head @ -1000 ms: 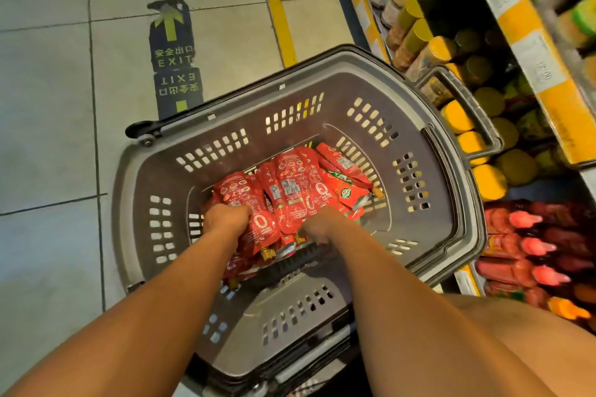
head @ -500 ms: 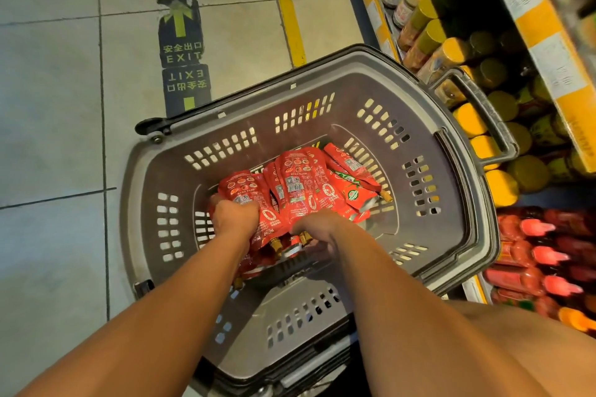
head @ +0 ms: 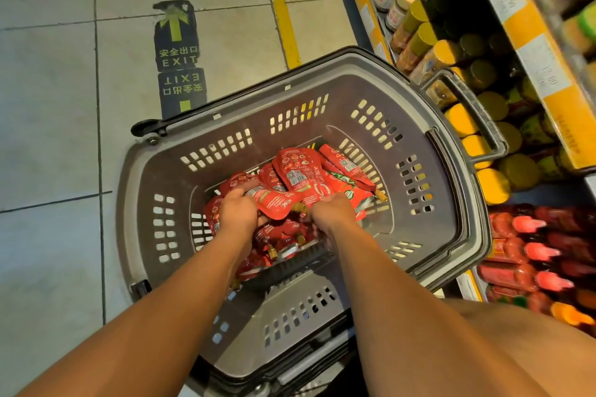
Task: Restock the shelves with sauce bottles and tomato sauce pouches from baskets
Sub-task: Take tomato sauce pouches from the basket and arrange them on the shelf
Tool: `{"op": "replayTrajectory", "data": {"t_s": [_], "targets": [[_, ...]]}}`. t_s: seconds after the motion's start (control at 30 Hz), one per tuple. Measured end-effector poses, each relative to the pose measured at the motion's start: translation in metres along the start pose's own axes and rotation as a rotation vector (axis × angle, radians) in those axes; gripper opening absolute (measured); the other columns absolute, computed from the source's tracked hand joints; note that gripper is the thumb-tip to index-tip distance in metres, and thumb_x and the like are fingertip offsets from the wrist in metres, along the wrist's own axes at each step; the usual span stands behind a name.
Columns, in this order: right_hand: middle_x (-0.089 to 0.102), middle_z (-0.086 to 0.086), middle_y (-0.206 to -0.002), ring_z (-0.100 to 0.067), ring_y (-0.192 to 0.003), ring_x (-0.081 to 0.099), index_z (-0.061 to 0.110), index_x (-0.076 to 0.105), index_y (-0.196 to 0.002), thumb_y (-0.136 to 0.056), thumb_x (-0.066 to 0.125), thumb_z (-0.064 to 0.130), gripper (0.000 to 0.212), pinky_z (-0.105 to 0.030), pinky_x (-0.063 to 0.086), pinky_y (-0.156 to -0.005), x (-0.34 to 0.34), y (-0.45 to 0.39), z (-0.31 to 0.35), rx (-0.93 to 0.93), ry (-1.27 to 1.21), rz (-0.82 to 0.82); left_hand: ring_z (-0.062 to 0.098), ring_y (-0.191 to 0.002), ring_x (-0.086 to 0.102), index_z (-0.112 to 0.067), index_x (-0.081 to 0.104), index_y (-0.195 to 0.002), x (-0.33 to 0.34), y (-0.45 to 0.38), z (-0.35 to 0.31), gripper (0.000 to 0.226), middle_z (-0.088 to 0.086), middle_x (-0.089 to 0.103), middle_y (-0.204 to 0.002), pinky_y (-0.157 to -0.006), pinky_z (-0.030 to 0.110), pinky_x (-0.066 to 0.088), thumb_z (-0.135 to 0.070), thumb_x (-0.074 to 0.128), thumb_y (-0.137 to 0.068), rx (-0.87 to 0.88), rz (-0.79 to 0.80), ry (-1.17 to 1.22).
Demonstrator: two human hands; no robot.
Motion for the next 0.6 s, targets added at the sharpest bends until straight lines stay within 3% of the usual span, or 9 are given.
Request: {"op": "replayTrajectory", "data": {"t_s": [0.1, 0.2, 0.3, 0.37, 0.43, 0.5, 0.6], "targets": [[0.061, -0.003, -0.089, -0.021, -0.074, 0.059, 0.023, 0.047, -0.104, -0.084, 0.059, 0.002, 0.031, -0.035, 0.044, -0.057, -0.017, 0.006, 0.016, -0.133, 0.035, -0.142, 0.022, -0.093, 0.074, -0.027, 0.064, -0.133, 0.0, 0.002, -0.007, 0.044, 0.006, 0.073, -0.113, -0.08, 0.04, 0.064, -0.001, 0.06, -0.099, 0.147, 0.0, -0.229], [0.068, -0.006, -0.087, -0.023, -0.071, 0.066, 0.032, 0.053, -0.108, -0.085, 0.056, -0.008, 0.046, -0.04, 0.054, -0.054, -0.023, 0.012, 0.03, -0.293, 0.105, -0.19, 0.021, -0.1, 0.07, -0.03, 0.06, -0.134, 0.003, 0.009, -0.013, 0.051, 0.002, 0.072, -0.112, -0.089, 0.042, 0.06, -0.01, 0.075, -0.09, 0.272, 0.017, -0.421], [0.062, 0.002, -0.09, -0.013, -0.07, 0.059, 0.031, 0.061, -0.122, -0.087, 0.057, -0.012, 0.056, -0.032, 0.049, -0.055, -0.02, 0.017, 0.041, -0.419, 0.137, -0.194, 0.017, -0.099, 0.065, -0.028, 0.063, -0.13, -0.003, 0.015, -0.023, 0.042, -0.008, 0.067, -0.108, -0.086, 0.034, 0.054, -0.016, 0.075, -0.091, 0.353, -0.039, -0.514], [0.064, 0.007, -0.104, -0.005, -0.076, 0.059, 0.027, 0.064, -0.129, -0.092, 0.062, -0.003, 0.048, -0.019, 0.045, -0.062, -0.019, 0.024, 0.053, -0.531, 0.213, -0.216, 0.015, -0.096, 0.061, -0.029, 0.066, -0.125, -0.009, 0.019, -0.03, 0.034, -0.011, 0.065, -0.104, -0.084, 0.031, 0.048, -0.021, 0.075, -0.093, 0.39, -0.103, -0.561], [0.067, 0.007, -0.115, -0.007, -0.087, 0.062, 0.026, 0.069, -0.127, -0.095, 0.067, 0.01, 0.036, -0.019, 0.045, -0.074, -0.018, 0.03, 0.064, -0.626, 0.355, -0.27, 0.016, -0.096, 0.063, -0.029, 0.07, -0.121, -0.016, 0.018, -0.033, 0.031, -0.009, 0.07, -0.105, -0.086, 0.033, 0.051, -0.027, 0.076, -0.091, 0.392, -0.164, -0.599], [0.07, 0.006, -0.109, -0.014, -0.093, 0.064, 0.028, 0.075, -0.115, -0.094, 0.07, 0.019, 0.023, -0.027, 0.049, -0.078, -0.018, 0.032, 0.069, -0.677, 0.459, -0.323, 0.02, -0.099, 0.068, -0.029, 0.074, -0.118, -0.024, 0.019, -0.038, 0.029, -0.007, 0.075, -0.105, -0.087, 0.035, 0.053, -0.031, 0.078, -0.09, 0.374, -0.223, -0.604], [0.064, 0.008, -0.093, -0.017, -0.086, 0.06, 0.026, 0.074, -0.094, -0.093, 0.071, 0.03, 0.005, -0.033, 0.048, -0.069, -0.023, 0.038, 0.075, -0.713, 0.523, -0.393, 0.02, -0.084, 0.071, -0.026, 0.077, -0.115, -0.034, 0.022, -0.049, 0.031, -0.006, 0.076, -0.092, -0.078, 0.038, 0.058, -0.041, 0.079, -0.089, 0.363, -0.267, -0.565]]}}
Point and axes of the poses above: each hand's wrist, its own y-axis away from the middle knuckle, its own x-axis out of the palm, z = x × y, the point moved 8 cm from there along -y, towards the middle knuckle
